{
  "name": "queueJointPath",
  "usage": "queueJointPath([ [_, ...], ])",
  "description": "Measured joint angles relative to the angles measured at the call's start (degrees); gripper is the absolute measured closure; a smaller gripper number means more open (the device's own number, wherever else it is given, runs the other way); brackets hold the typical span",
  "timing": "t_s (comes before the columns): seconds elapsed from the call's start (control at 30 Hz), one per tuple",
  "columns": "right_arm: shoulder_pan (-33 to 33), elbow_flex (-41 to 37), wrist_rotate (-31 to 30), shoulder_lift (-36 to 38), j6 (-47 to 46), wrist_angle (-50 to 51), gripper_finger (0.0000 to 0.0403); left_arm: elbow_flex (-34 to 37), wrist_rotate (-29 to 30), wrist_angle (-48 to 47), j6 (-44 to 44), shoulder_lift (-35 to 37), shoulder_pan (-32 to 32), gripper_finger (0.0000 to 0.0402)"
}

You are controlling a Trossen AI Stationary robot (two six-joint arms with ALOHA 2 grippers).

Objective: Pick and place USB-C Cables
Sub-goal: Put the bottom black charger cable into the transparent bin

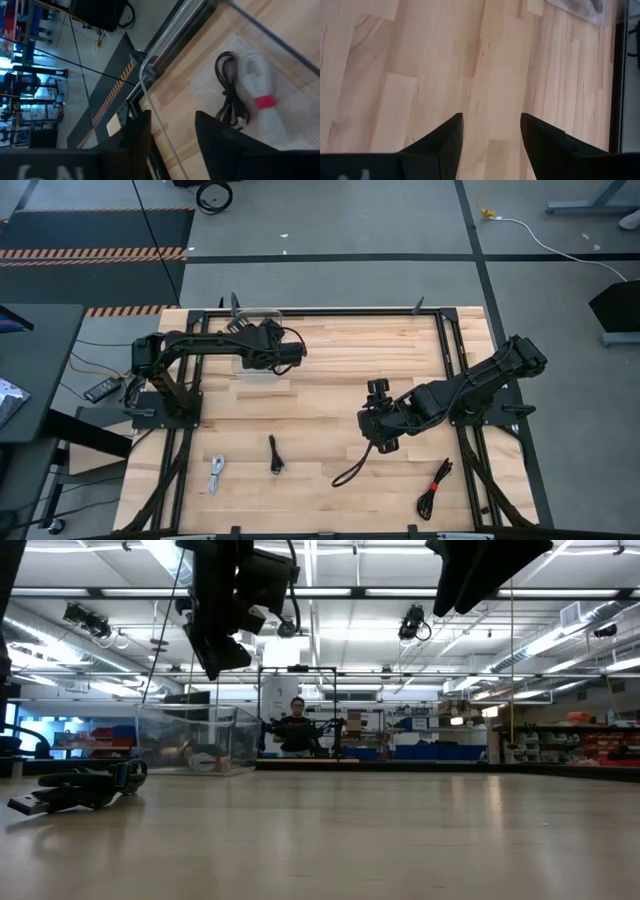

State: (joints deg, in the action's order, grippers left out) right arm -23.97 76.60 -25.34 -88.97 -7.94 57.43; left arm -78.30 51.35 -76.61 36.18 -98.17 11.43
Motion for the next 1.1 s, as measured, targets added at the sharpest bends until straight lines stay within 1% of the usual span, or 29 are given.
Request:
queueJointPath([
  [0.1, 0.0, 0.0, 0.0, 0.0, 0.0, 0.0, 0.0199, 0.0, 0.0, 0.4, 0.0, 0.0, 0.0, 0.0214],
  [0.23, 0.0, 0.0, 0.0, 0.0, -0.5, 1.3, 0.02, 0.0, 0.0, 0.5, 0.0, 0.0, -0.3, 0.0199],
  [0.33, 0.0, 0.0, 0.0, 0.0, -2.0, 5.3, 0.0203, 0.0, 0.0, 1.1, -0.9, 0.0, -1.9, 0.0196],
  [0.4, 0.0, 0.0, 0.4, 0.0, -3.3, 9.1, 0.0204, 0.0, -0.2, 3.5, -3.5, 0.0, -3.9, 0.0198],
  [0.47, 0.0, 0.0, 3.4, 0.0, -4.0, 12.4, 0.0204, 0.0, -1.6, 8.0, -7.5, 0.0, -6.7, 0.0202],
  [0.53, 0.0, 0.0, 8.0, 0.0, -4.4, 14.3, 0.0204, 0.0, -3.4, 14.8, -12.6, 0.0, -10.1, 0.0205],
  [0.63, -0.5, 0.0, 16.7, 0.0, -5.3, 14.4, 0.0204, 0.0, -6.9, 26.3, -20.3, 0.0, -16.0, 0.0206],
  [0.77, -2.9, 0.0, 26.2, 0.0, -7.6, 14.3, 0.0206, 0.0, -11.4, 39.3, -27.1, 0.0, -23.4, 0.0207],
  [0.83, -4.7, 0.0, 28.3, 0.0, -9.0, 14.3, 0.0206, 0.0, -13.3, 44.5, -29.4, 0.0, -26.7, 0.0207],
  [0.97, -8.9, 0.0, 30.4, 0.0, -12.6, 14.3, 0.0206, 0.0, -17.4, 54.2, -33.2, 0.0, -32.6, 0.0207],
  [1.1, -13.4, 0.0, 31.0, 0.0, -15.5, 14.2, 0.0209, 0.0, -19.7, 61.0, -35.5, 0.0, -36.8, 0.0207],
])
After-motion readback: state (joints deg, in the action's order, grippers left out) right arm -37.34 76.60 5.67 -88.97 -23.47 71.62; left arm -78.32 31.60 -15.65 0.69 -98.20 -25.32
